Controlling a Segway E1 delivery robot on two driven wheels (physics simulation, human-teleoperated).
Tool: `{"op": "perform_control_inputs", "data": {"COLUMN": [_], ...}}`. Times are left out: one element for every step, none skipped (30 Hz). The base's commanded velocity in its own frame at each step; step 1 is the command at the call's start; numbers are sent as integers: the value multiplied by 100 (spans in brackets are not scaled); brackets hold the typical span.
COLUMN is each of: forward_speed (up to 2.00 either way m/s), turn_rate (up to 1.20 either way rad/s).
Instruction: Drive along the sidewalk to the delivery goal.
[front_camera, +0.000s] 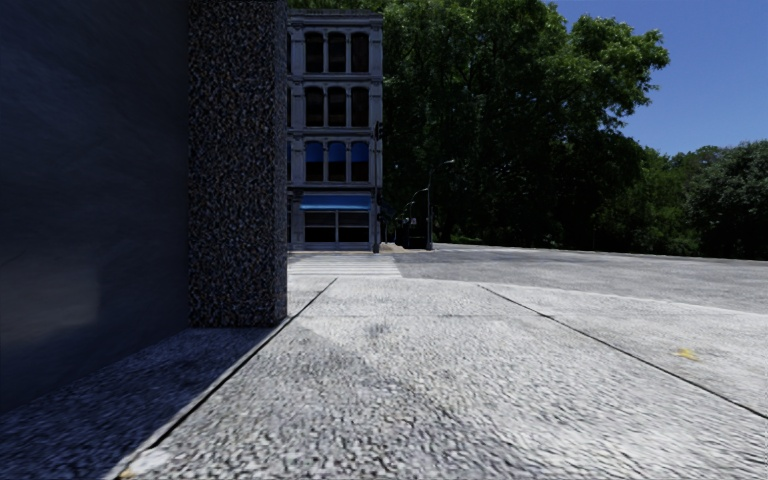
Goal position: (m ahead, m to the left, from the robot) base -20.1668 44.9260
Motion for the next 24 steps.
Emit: {"op": "perform_control_inputs", "data": {"forward_speed": [200,200,200,200,200,200,200,200,200,200,200,200,200,200,200,200,200,200,200,200,200,200,200,200], "turn_rate": [0,0,0,0,0,0,0,0,0,0,0,0,0,0,0,0,0,0,0,0,0,0,0,0]}}
